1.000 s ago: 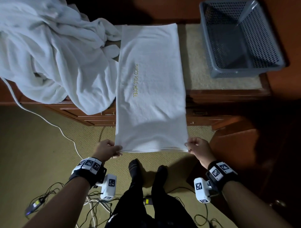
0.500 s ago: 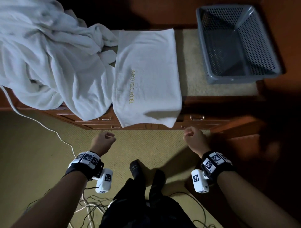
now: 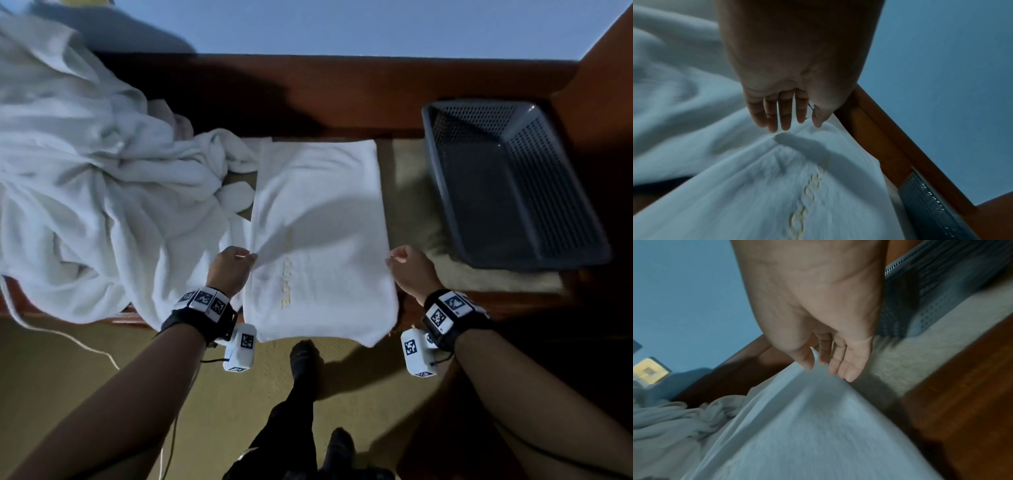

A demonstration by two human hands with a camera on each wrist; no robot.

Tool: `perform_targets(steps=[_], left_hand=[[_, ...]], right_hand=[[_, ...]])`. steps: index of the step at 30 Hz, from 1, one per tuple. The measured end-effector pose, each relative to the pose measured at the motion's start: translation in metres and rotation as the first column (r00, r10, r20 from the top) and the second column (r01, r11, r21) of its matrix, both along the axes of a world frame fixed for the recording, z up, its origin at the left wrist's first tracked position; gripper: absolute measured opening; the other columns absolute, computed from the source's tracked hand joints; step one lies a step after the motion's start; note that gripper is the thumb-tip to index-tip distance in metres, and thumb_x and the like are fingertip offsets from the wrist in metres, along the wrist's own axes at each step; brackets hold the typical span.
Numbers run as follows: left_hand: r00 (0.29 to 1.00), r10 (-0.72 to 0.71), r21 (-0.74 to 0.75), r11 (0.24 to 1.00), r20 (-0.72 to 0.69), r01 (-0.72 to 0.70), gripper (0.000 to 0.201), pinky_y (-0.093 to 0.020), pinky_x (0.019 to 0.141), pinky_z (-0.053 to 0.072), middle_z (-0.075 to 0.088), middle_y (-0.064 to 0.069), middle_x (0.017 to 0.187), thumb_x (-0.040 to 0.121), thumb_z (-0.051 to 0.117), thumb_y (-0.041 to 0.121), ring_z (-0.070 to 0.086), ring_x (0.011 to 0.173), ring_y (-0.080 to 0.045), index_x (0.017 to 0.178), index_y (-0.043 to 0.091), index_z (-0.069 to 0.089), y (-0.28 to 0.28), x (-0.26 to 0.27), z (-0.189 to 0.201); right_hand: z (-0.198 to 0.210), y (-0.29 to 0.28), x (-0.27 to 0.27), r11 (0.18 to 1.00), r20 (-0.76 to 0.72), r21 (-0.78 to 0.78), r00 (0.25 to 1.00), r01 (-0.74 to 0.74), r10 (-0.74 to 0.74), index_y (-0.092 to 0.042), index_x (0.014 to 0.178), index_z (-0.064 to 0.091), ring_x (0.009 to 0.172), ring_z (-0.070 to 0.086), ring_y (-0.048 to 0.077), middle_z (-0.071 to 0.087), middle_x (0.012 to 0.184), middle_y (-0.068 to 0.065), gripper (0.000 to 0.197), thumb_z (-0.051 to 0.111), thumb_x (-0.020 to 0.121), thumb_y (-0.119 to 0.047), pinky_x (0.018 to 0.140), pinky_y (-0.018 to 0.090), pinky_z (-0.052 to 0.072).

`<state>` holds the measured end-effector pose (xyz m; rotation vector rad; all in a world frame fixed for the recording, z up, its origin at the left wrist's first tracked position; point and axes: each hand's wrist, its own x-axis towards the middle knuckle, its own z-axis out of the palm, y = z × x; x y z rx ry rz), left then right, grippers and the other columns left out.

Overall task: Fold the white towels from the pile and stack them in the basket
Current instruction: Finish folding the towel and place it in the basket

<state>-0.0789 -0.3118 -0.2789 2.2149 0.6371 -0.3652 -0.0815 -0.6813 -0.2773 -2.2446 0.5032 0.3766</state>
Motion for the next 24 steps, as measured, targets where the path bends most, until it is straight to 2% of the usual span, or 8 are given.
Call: perform_targets(steps=[5, 10, 12, 15, 19, 21, 22, 24], left_hand=[[0.991, -0.056, 0.077, 0.995, -0.125, 0.066, 0.057, -0.040, 0.108, 0.041, 0.058, -0.018, 0.144, 0.098, 0.067, 0.042, 0.054, 0.132, -0.037, 0.140, 0.004, 0.057, 0.008, 0.090, -0.026], [0.964, -0.183, 0.103, 0.973, -0.191, 0.205, 0.049, -0.039, 0.075, 0.048, 0.071, -0.018, 0.088, 0.092, 0.069, 0.050, 0.067, 0.088, -0.038, 0.086, 0.002, 0.070, 0.019, 0.137, -0.044], [0.943, -0.239, 0.078, 0.962, -0.232, 0.263, 0.046, -0.037, 0.074, 0.049, 0.070, -0.010, 0.083, 0.093, 0.067, 0.053, 0.067, 0.082, -0.031, 0.085, 0.007, 0.073, 0.017, 0.145, -0.042], [0.973, -0.124, -0.190, 0.978, -0.192, 0.087, 0.039, -0.034, 0.073, 0.049, 0.072, -0.006, 0.089, 0.082, 0.072, 0.048, 0.065, 0.082, -0.025, 0.096, 0.011, 0.076, 0.019, 0.152, -0.036], [0.972, 0.033, -0.637, 0.750, -0.233, -0.179, 0.031, -0.039, 0.094, 0.048, 0.073, -0.017, 0.124, 0.100, 0.066, 0.018, 0.066, 0.107, -0.027, 0.127, 0.002, 0.066, 0.021, 0.146, -0.018], [0.977, 0.045, -0.698, 0.693, -0.206, -0.179, 0.021, -0.042, 0.101, 0.051, 0.072, -0.018, 0.126, 0.100, 0.065, 0.012, 0.067, 0.113, -0.030, 0.116, -0.001, 0.063, 0.025, 0.141, -0.008], [0.979, 0.063, -0.714, 0.675, -0.193, -0.184, 0.009, -0.041, 0.096, 0.055, 0.073, -0.018, 0.119, 0.098, 0.066, 0.010, 0.068, 0.108, -0.030, 0.101, 0.002, 0.062, 0.026, 0.140, 0.002], [0.984, 0.104, -0.726, 0.665, -0.145, -0.177, 0.027, -0.032, 0.075, 0.062, 0.072, -0.014, 0.096, 0.096, 0.066, 0.004, 0.070, 0.089, -0.024, 0.078, 0.015, 0.049, 0.030, 0.142, 0.024]], right_hand=[[-0.023, 0.011, 0.091, 0.997, -0.117, -0.063, 0.991, 0.055, -0.062, 0.000, 0.143, 0.052, 0.135, 0.053, 0.034, 0.059, 0.143, 0.019, 0.055, 0.063, 0.099, -0.031, 0.111, 0.036, 0.041], [-0.042, 0.022, 0.142, 0.988, -0.175, -0.069, 0.973, 0.140, -0.150, 0.003, 0.136, 0.056, 0.130, 0.057, 0.037, 0.061, 0.138, 0.021, 0.066, 0.071, 0.093, -0.044, 0.105, 0.039, 0.046], [-0.050, 0.022, 0.151, 0.993, -0.215, -0.056, 0.969, 0.108, -0.118, 0.001, 0.127, 0.064, 0.121, 0.064, 0.035, 0.068, 0.128, 0.018, 0.065, 0.073, 0.089, -0.052, 0.094, 0.034, 0.050], [-0.058, 0.014, 0.154, 0.996, -0.240, 0.005, 0.967, 0.090, -0.086, -0.001, 0.114, 0.073, 0.109, 0.070, 0.033, 0.075, 0.116, 0.016, 0.060, 0.073, 0.088, -0.056, 0.086, 0.035, 0.051], [-0.038, 0.004, 0.143, 0.971, -0.202, 0.172, 0.971, 0.165, -0.129, -0.010, 0.101, 0.075, 0.100, 0.069, 0.021, 0.076, 0.104, 0.004, 0.036, 0.076, 0.091, -0.044, 0.091, 0.035, 0.051], [-0.017, 0.000, 0.138, 0.965, -0.143, 0.218, 0.983, 0.144, -0.114, -0.009, 0.095, 0.075, 0.089, 0.067, 0.017, 0.077, 0.095, 0.005, 0.031, 0.078, 0.091, -0.039, 0.082, 0.033, 0.050], [-0.003, -0.001, 0.136, 0.956, -0.112, 0.255, 0.987, 0.143, -0.118, -0.009, 0.094, 0.076, 0.086, 0.068, 0.016, 0.078, 0.094, 0.006, 0.027, 0.080, 0.090, -0.036, 0.082, 0.033, 0.050], [0.032, -0.004, 0.137, 0.928, -0.048, 0.350, 0.992, 0.126, -0.116, -0.009, 0.096, 0.078, 0.087, 0.074, 0.019, 0.080, 0.094, 0.006, 0.027, 0.084, 0.083, -0.032, 0.085, 0.034, 0.055]])
